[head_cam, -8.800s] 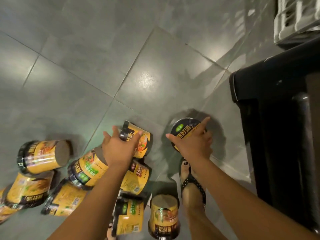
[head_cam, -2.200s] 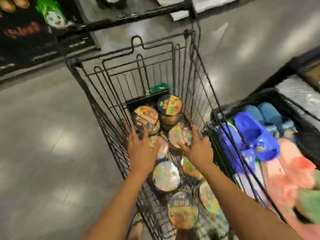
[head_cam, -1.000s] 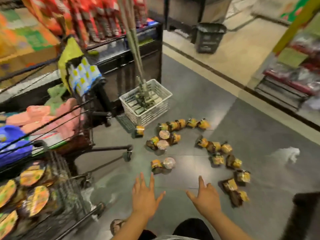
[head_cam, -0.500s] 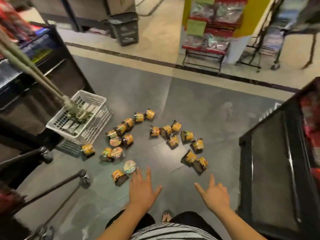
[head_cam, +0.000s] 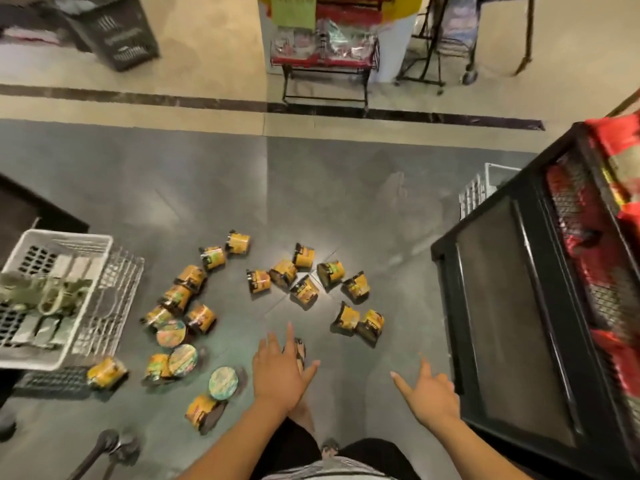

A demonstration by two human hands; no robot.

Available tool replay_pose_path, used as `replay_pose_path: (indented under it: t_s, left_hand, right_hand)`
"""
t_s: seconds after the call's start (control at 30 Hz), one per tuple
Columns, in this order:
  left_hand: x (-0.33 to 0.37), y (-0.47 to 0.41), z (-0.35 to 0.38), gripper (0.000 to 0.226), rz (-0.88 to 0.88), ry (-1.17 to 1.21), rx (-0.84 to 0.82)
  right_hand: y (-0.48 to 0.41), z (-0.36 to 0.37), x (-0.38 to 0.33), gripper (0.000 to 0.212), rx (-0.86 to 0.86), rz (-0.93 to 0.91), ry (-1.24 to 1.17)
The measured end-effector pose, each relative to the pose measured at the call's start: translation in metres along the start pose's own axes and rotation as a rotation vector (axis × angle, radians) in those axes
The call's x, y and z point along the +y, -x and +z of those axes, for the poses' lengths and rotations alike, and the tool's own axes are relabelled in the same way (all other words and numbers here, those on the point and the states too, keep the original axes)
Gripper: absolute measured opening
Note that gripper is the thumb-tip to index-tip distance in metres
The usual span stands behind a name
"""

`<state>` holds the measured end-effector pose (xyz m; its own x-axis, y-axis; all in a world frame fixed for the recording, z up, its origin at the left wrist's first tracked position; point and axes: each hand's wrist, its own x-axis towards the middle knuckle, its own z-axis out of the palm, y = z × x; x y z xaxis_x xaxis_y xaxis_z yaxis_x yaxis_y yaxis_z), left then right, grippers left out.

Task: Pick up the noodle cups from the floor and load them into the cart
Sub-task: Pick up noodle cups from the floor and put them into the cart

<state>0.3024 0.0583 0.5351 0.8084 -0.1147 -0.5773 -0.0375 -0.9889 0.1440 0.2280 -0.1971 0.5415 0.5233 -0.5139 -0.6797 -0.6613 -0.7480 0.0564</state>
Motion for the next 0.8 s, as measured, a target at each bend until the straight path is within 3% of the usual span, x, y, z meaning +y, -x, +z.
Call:
replay_pose_path:
  t_s: [0.13, 0.37, 0.47, 0.57, 0.8]
  left_hand:
    - [-0.006, -0.049, -0.021, 0.092, 0.055, -0.054, -0.065]
    - [0.012, -0.146, -0.007, 0.131, 0.177, -0.17, -0.125]
    - [0.031, -0.197, 0.019, 0.127, 0.188, -0.161, -0.161]
    - [0.042, -0.263, 0.074, 0.111, 0.222, -0.166, -0.172]
    - [0.056, -0.431, 0.258, 0.125, 0.468, -0.255, -0.125]
  right_hand:
    - [-0.032, -0.02, -0.039, 0.093, 0.011, 0.02, -0.018]
    - [-0.101, -0.015, -0.065, 0.092, -0.001, 0.096, -0.195]
    - [-0.15, 0.013, -0.053, 0.091, -0.066, 0.122, -0.145]
    - [-0.219, 0.056, -0.04, 0.093, -0.12, 0.128, -0.062]
    - [-0.412, 0.186, -0.022, 0.097, -0.086, -0.04, 0.059]
